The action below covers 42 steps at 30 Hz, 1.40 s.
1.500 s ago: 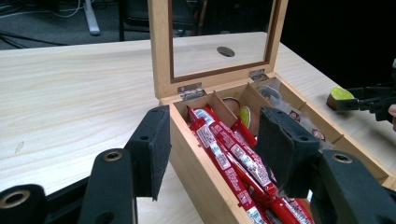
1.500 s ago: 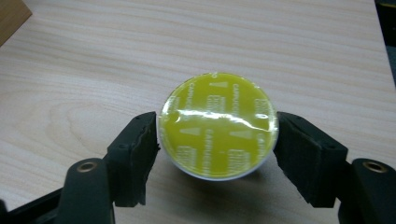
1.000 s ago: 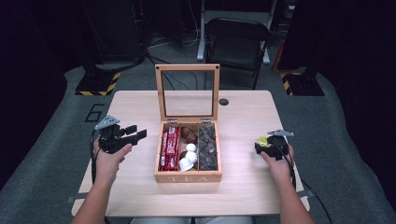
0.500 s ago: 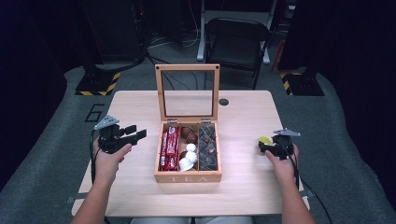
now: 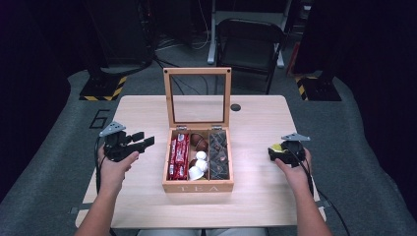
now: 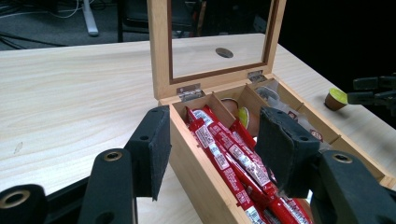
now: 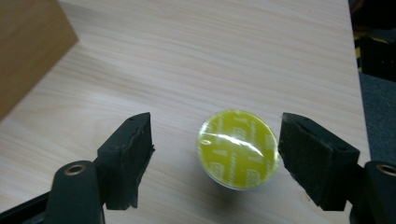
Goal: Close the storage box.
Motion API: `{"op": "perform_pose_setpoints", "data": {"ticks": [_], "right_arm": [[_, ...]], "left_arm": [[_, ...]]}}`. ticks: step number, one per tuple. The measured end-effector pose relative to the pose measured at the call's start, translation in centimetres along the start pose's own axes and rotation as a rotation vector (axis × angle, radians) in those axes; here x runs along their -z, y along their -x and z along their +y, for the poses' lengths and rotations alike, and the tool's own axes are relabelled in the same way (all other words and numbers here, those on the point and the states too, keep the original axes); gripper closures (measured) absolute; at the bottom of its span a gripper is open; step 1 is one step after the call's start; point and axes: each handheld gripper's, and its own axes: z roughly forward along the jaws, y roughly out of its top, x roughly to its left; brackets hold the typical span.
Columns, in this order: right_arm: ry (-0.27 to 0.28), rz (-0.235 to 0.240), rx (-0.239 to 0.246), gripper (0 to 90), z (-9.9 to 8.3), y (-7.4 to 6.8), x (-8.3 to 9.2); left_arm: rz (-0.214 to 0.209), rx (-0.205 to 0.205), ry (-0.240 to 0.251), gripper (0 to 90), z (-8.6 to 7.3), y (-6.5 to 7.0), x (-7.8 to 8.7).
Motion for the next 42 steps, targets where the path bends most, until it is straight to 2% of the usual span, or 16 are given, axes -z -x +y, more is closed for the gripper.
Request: {"op": "perform_pose_setpoints", "data": {"ticks": [3, 7, 10, 15, 21, 24, 32, 36, 42], "right_arm": [[0.017, 0.047, 0.008, 28.1, 0.7, -0.7, 0.5], [0.026, 0.084, 0.036, 38.1, 1.8, -2.1, 0.8], [0.034, 0.104, 0.089, 37.1, 2.8, -3.3, 0.9], [0.073, 0.177, 0.108, 35.7, 4.7, -5.0, 1.2], [0.067, 0.210, 0.172, 40.0, 6.9, -6.4, 1.0], [0.065, 0.221, 0.188, 40.9, 7.9, -7.0, 0.8], [0.070, 0.254, 0.159, 38.5, 10.3, -8.0, 0.5], [0.075, 0.250, 0.168, 38.7, 11.4, -8.4, 0.3], [0.090, 0.266, 0.159, 38.9, 12.4, -9.1, -0.1]], "left_arm": [[-0.002, 0.000, -0.009, 44.8, 0.0, 0.0, 0.0], [-0.009, -0.002, -0.014, 44.8, -0.1, 0.2, -0.1], [-0.014, -0.004, -0.012, 44.7, -0.1, 0.3, -0.1], [-0.015, -0.004, -0.008, 44.7, 0.0, 0.3, -0.1], [-0.016, -0.009, -0.009, 44.7, 0.0, 0.2, -0.1], [-0.015, -0.004, -0.014, 44.7, 0.0, 0.2, -0.1], [-0.015, 0.002, -0.011, 44.5, -0.1, 0.1, -0.2], [-0.015, 0.006, -0.012, 43.9, -0.1, 0.1, -0.1], [0.021, -0.021, -0.026, 42.4, 0.0, 0.4, -0.2]]}}
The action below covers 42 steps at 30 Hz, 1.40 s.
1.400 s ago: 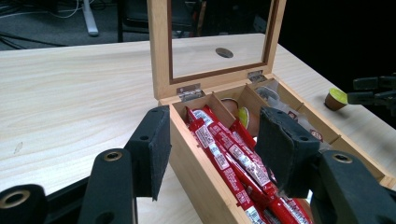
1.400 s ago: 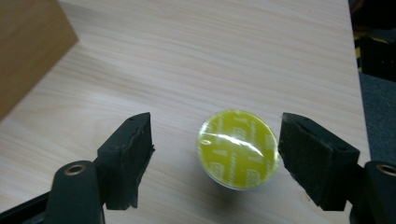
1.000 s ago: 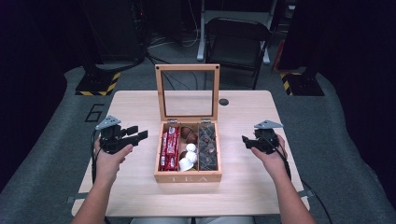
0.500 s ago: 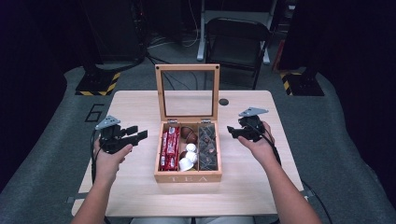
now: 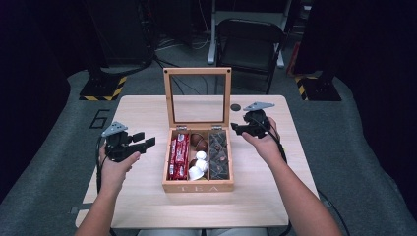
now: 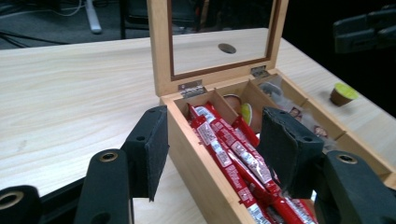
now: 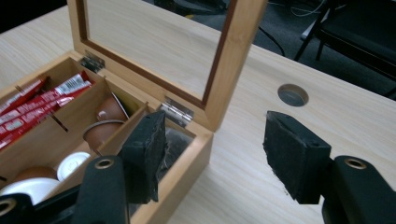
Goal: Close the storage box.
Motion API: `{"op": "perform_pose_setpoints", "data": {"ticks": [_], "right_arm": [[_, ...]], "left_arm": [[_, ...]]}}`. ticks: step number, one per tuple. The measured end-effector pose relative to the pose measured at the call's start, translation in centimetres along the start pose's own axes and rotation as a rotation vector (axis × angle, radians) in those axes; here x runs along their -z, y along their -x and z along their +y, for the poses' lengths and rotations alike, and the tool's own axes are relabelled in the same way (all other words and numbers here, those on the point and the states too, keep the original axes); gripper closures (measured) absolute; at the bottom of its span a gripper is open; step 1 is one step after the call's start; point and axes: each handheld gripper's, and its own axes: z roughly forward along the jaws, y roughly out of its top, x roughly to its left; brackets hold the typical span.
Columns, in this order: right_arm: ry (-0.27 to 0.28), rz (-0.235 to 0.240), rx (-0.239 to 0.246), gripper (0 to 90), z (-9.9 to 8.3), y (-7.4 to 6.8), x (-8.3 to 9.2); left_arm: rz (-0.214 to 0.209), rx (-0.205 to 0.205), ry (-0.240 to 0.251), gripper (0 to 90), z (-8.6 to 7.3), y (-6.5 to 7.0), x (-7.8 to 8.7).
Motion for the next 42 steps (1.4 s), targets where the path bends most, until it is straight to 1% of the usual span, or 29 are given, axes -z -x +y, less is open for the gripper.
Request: {"op": "perform_pose_setpoints", "data": {"ticks": [1, 4, 7, 8, 11, 16, 17, 18, 19, 20, 22, 23, 25, 27, 28, 30, 31, 34, 38, 42], "right_arm": [[0.005, 0.005, -0.001, 38.9, 0.2, -0.1, -0.1], [0.012, 0.007, 0.004, 38.8, 0.7, -0.3, -0.6], [0.018, 0.008, 0.005, 38.8, 1.2, -0.3, -1.2], [0.019, 0.006, -0.004, 38.9, 1.3, -0.4, -1.3], [0.025, 0.010, -0.006, 38.8, 1.7, -0.2, -1.9], [0.024, 0.012, -0.031, 38.8, 2.2, 0.0, -2.7], [0.024, 0.013, -0.030, 38.8, 2.3, 0.1, -2.9], [0.021, 0.009, -0.041, 38.9, 2.3, 0.2, -3.0], [0.022, 0.010, -0.033, 38.8, 2.4, 0.3, -3.3], [0.019, 0.007, -0.039, 38.8, 2.4, 0.4, -3.5], [0.013, 0.003, -0.035, 38.8, 2.4, 0.5, -3.9], [0.010, -0.002, -0.027, 38.8, 2.5, 0.6, -4.1], [0.008, -0.001, -0.020, 38.8, 2.5, 0.8, -4.3], [0.000, -0.001, -0.030, 38.8, 2.5, 0.9, -4.6], [-0.002, -0.002, -0.022, 38.8, 2.6, 1.0, -4.8], [-0.007, -0.004, -0.029, 38.8, 2.6, 1.2, -5.1], [-0.006, -0.006, -0.041, 38.8, 2.6, 1.2, -5.1], [0.004, 0.005, -0.051, 38.5, 2.6, 1.4, -5.5], [-0.004, 0.004, -0.065, 38.2, 2.5, 1.5, -6.2], [-0.009, 0.002, -0.054, 38.1, 2.5, 1.5, -6.8]], "left_arm": [[0.003, -0.001, -0.002, 41.9, 0.0, 0.1, -0.1], [-0.011, 0.002, -0.022, 37.7, 0.0, 0.2, -0.3], [0.000, 0.006, -0.015, 32.5, 0.0, 0.2, -0.4], [-0.002, 0.003, -0.016, 32.0, 0.0, 0.2, -0.4], [-0.004, 0.011, -0.015, 30.7, 0.0, 0.2, -0.4], [-0.011, 0.009, -0.011, 31.4, 0.1, 0.1, -0.3], [-0.016, 0.009, -0.013, 32.2, 0.1, 0.1, -0.3], [-0.022, 0.004, -0.019, 33.4, 0.1, 0.1, -0.3], [-0.027, 0.005, -0.026, 34.1, 0.1, 0.0, -0.3], [-0.027, 0.005, -0.026, 34.6, 0.1, 0.0, -0.3], [-0.030, 0.005, -0.031, 35.3, 0.0, 0.0, -0.4], [-0.031, 0.004, -0.034, 35.5, 0.0, 0.0, -0.4], [-0.031, 0.003, -0.029, 35.9, 0.0, 0.0, -0.3], [-0.032, 0.003, -0.030, 36.1, 0.1, -0.1, -0.2], [-0.032, 0.005, -0.030, 36.1, 0.1, -0.1, -0.2], [-0.032, 0.007, -0.029, 36.5, 0.1, -0.2, -0.2], [-0.033, 0.007, -0.029, 36.5, 0.1, -0.1, -0.2], [-0.035, 0.006, -0.028, 36.7, 0.1, -0.1, -0.2], [-0.038, 0.003, -0.031, 36.9, 0.1, 0.0, -0.3], [-0.038, 0.005, -0.031, 37.2, 0.1, -0.1, -0.3]]}}
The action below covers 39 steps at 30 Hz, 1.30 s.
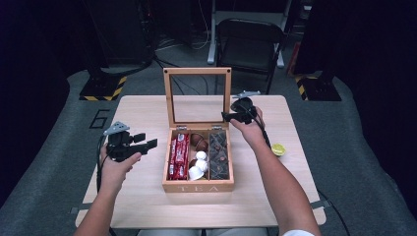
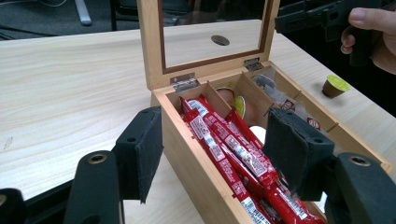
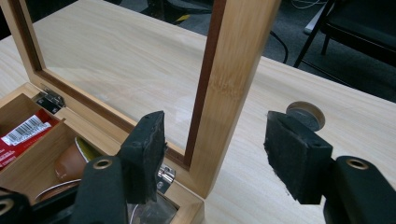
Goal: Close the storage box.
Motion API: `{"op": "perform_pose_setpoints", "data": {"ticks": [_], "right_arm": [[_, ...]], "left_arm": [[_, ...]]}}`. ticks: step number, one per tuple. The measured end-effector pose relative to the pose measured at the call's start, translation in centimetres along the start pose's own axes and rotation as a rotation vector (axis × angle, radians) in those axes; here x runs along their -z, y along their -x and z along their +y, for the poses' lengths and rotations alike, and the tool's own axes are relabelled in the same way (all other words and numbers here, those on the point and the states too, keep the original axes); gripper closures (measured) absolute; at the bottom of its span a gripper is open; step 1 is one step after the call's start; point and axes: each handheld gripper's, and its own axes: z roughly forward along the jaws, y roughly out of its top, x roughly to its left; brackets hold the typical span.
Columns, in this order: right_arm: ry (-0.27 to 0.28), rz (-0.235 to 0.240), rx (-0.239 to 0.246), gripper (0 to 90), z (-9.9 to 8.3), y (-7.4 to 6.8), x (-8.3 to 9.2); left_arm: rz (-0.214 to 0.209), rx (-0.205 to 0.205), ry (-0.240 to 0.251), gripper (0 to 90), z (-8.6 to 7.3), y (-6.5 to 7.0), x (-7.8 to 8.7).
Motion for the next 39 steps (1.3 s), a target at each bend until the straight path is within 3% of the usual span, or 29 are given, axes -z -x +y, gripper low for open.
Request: {"op": "perform_pose_setpoints", "data": {"ticks": [18, 25, 31, 39], "right_arm": [[-0.007, 0.003, -0.017, 37.3, 0.6, 0.0, -1.5], [0.001, 0.053, -0.009, 37.3, 0.7, -0.2, -1.7], [0.001, 0.050, 0.001, 35.7, 0.8, -0.6, -1.9], [0.001, 0.043, -0.004, 41.6, 0.9, -0.4, -1.7]], "left_arm": [[0.000, 0.006, 0.000, 37.8, -0.1, -0.2, 0.1], [-0.001, 0.001, -0.010, 38.1, -0.1, -0.2, 0.0], [0.002, 0.004, -0.005, 38.2, -0.2, -0.2, -0.1], [0.001, 0.007, -0.008, 38.3, -0.2, -0.2, -0.1]]}}
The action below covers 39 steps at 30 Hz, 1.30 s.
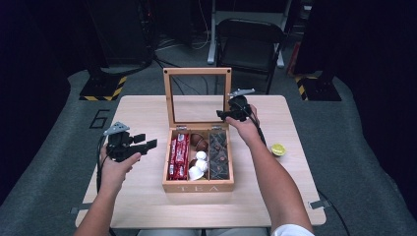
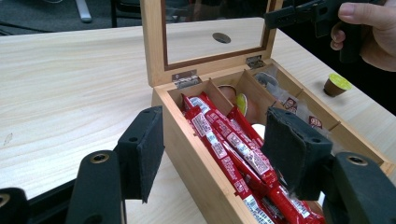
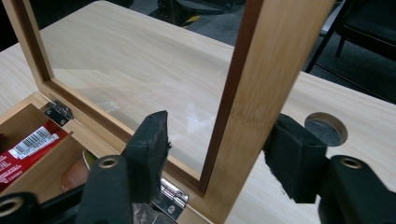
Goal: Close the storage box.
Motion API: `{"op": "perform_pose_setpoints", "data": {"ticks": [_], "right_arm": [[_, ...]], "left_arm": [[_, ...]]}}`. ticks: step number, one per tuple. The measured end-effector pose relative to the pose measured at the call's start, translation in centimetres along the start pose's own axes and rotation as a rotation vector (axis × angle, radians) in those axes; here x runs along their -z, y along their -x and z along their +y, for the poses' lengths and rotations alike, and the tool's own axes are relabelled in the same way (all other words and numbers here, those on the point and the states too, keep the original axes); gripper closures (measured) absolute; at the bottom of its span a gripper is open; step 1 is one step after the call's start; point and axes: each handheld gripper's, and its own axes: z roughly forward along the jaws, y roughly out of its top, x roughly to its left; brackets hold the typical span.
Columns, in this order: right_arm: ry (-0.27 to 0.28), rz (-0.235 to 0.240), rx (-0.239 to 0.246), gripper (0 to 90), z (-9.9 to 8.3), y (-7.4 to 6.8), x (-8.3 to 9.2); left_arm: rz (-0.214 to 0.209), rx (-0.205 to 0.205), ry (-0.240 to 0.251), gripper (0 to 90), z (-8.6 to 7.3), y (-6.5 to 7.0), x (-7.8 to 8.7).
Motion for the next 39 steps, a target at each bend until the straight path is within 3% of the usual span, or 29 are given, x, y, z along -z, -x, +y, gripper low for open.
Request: {"op": "perform_pose_setpoints", "data": {"ticks": [9, 15, 31, 39], "right_arm": [[-0.006, -0.041, -0.033, 59.1, 0.0, 0.2, 0.5], [-0.007, -0.047, -0.023, 62.7, -0.1, 0.3, 0.7], [0.026, -0.028, -0.026, 65.1, -0.8, 0.0, 1.9], [0.041, -0.026, 0.007, 64.9, -1.4, -0.7, 3.0]], "left_arm": [[-0.003, -0.003, -0.005, 38.2, 0.0, 0.1, -0.1], [-0.001, -0.004, -0.005, 38.3, 0.0, 0.1, -0.1], [-0.003, -0.008, -0.016, 38.3, -0.2, 0.5, -0.6], [-0.005, -0.003, -0.012, 38.4, -0.1, 0.5, -0.6]]}}
